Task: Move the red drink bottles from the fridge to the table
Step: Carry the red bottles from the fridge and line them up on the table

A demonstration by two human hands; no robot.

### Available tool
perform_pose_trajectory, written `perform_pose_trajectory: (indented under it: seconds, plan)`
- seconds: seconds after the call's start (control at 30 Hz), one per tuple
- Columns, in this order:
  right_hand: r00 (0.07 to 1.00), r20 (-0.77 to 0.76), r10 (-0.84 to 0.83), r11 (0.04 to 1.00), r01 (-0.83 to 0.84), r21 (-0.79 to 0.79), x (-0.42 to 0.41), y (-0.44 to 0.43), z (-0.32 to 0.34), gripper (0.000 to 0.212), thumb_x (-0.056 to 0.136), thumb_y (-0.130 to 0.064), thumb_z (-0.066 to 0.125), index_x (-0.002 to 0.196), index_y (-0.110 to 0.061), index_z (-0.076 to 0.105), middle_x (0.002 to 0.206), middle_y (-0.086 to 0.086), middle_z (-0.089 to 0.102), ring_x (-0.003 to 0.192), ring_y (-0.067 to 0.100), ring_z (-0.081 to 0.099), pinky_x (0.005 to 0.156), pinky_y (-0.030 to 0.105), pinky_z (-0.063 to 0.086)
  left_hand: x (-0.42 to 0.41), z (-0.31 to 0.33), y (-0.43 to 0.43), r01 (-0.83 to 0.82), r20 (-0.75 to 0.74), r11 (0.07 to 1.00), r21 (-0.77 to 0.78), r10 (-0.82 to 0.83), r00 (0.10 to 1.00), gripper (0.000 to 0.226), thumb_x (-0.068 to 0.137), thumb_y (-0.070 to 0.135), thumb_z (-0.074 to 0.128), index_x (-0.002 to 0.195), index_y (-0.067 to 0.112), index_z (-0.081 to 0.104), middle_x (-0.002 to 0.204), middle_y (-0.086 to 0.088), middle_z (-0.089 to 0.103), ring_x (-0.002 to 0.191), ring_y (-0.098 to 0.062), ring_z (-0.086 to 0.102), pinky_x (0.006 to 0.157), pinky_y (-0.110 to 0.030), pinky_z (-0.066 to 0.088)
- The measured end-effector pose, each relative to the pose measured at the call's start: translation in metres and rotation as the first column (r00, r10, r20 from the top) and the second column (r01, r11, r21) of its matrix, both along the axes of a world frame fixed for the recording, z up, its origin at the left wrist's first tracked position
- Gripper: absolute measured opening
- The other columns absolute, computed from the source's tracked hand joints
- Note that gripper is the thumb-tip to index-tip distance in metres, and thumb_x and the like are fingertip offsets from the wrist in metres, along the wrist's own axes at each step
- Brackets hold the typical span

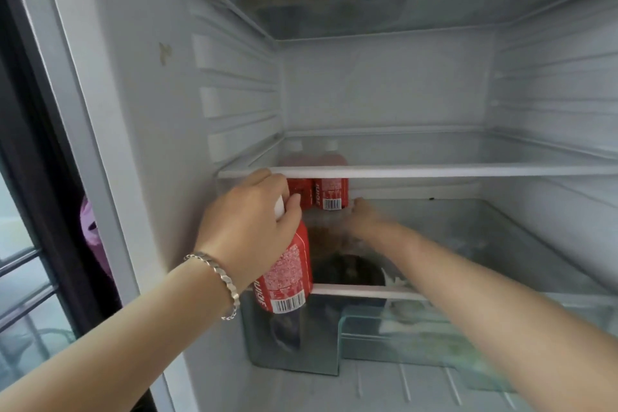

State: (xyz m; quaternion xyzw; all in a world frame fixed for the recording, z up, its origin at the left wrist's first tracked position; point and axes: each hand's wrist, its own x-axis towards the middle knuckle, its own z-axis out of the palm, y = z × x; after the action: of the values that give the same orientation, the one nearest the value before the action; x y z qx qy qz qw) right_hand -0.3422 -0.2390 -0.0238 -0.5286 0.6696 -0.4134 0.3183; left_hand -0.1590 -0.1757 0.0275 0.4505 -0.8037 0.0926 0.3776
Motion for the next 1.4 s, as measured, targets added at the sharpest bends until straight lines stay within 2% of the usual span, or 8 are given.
perform_pose_trajectory:
  seconds: [0.13, 0.37, 0.57, 0.7, 1.0, 1.13, 1.3, 1.4]
  plan:
    - [0.982, 0.165, -0.09, 0.99, 0.106, -0.09, 0.002, -0.057, -0.006, 0.105, 0.045, -0.029, 0.095, 0.133, -0.016, 0.038, 0.123, 0.001, 0.057, 0.12, 0.018, 0.052, 0.106, 0.041, 0.042, -0.001, -0.001, 0.002, -0.038, 0.001, 0.999, 0.004, 0.038, 0.999, 0.033, 0.093, 0.038, 0.045, 0.064, 0.027, 0.033, 0.072, 0.011, 0.045, 0.064, -0.006, 0.049, 0.055, -0.023, 0.044]
    - [0.926, 0.198, -0.323, 0.917, 0.357, -0.177, 0.0, -0.092, -0.014, 0.047, 0.069, -0.012, 0.081, 0.112, -0.007, 0.061, 0.106, 0.005, 0.066, 0.106, 0.019, 0.062, 0.089, 0.029, 0.05, -0.003, 0.004, 0.005, -0.075, 0.064, 0.997, -0.028, 0.077, 0.995, 0.038, 0.094, 0.04, 0.04, 0.061, 0.027, 0.026, 0.069, 0.012, 0.039, 0.055, -0.003, 0.039, 0.047, -0.013, 0.025]
    - [0.954, 0.073, -0.29, 0.943, 0.298, -0.149, 0.005, -0.035, -0.011, 0.098, 0.04, -0.037, 0.09, 0.126, -0.017, 0.046, 0.12, 0.004, 0.055, 0.116, 0.022, 0.054, 0.096, 0.04, 0.049, 0.001, 0.008, 0.003, -0.081, 0.15, 0.995, -0.052, 0.088, 0.985, 0.032, 0.094, 0.041, 0.037, 0.067, 0.027, 0.028, 0.07, 0.011, 0.037, 0.065, -0.009, 0.045, 0.05, -0.02, 0.027]
    - [0.966, 0.099, -0.238, 0.968, 0.244, -0.058, 0.006, 0.029, -0.014, 0.102, 0.019, -0.03, 0.083, 0.116, -0.019, 0.051, 0.112, 0.004, 0.059, 0.11, 0.023, 0.057, 0.092, 0.039, 0.051, 0.002, 0.01, 0.004, -0.08, 0.178, 0.994, -0.077, 0.092, 0.98, 0.037, 0.095, 0.042, 0.037, 0.063, 0.027, 0.026, 0.072, 0.01, 0.039, 0.068, -0.012, 0.047, 0.059, -0.024, 0.033]
    - [0.962, 0.27, -0.049, 0.967, 0.113, -0.228, 0.009, 0.101, -0.011, 0.083, 0.057, -0.003, 0.088, 0.114, -0.03, 0.033, 0.098, -0.012, 0.054, 0.08, -0.002, 0.054, 0.052, 0.009, 0.045, 0.004, 0.017, 0.005, 0.009, 0.242, 0.996, 0.085, -0.029, 0.97, 0.046, 0.084, 0.062, 0.032, 0.065, 0.022, 0.042, 0.076, 0.007, 0.054, 0.063, -0.007, 0.051, 0.051, -0.02, 0.038]
    - [0.977, 0.192, -0.088, 0.923, 0.153, -0.353, 0.02, 0.111, -0.015, 0.093, 0.053, -0.011, 0.09, 0.127, -0.03, 0.038, 0.105, -0.01, 0.059, 0.098, 0.009, 0.062, 0.083, 0.028, 0.053, 0.002, 0.017, 0.017, -0.019, 0.172, 0.991, 0.134, -0.004, 0.985, 0.074, 0.053, 0.085, 0.013, 0.06, 0.018, 0.044, 0.063, 0.003, 0.058, 0.056, -0.012, 0.053, 0.046, -0.023, 0.037]
    - [0.994, 0.036, -0.103, 0.87, 0.107, -0.481, 0.022, 0.123, -0.018, 0.085, 0.052, -0.011, 0.089, 0.108, -0.048, 0.037, 0.098, -0.017, 0.058, 0.087, -0.001, 0.061, 0.069, 0.012, 0.049, 0.005, 0.017, 0.026, -0.002, 0.271, 0.999, 0.036, -0.008, 0.963, 0.078, 0.031, 0.088, 0.02, 0.064, 0.021, 0.044, 0.061, 0.008, 0.052, 0.054, -0.004, 0.045, 0.045, -0.015, 0.028]
    - [0.978, -0.194, -0.083, 0.855, -0.03, -0.518, 0.026, 0.131, -0.018, 0.083, 0.049, -0.017, 0.087, 0.107, -0.052, 0.039, 0.106, -0.016, 0.055, 0.095, 0.003, 0.058, 0.079, 0.021, 0.05, 0.011, 0.017, 0.033, 0.057, 0.299, 0.998, 0.034, -0.065, 0.952, 0.09, 0.024, 0.089, 0.023, 0.087, 0.03, 0.047, 0.069, 0.013, 0.055, 0.057, 0.003, 0.044, 0.051, -0.009, 0.031]
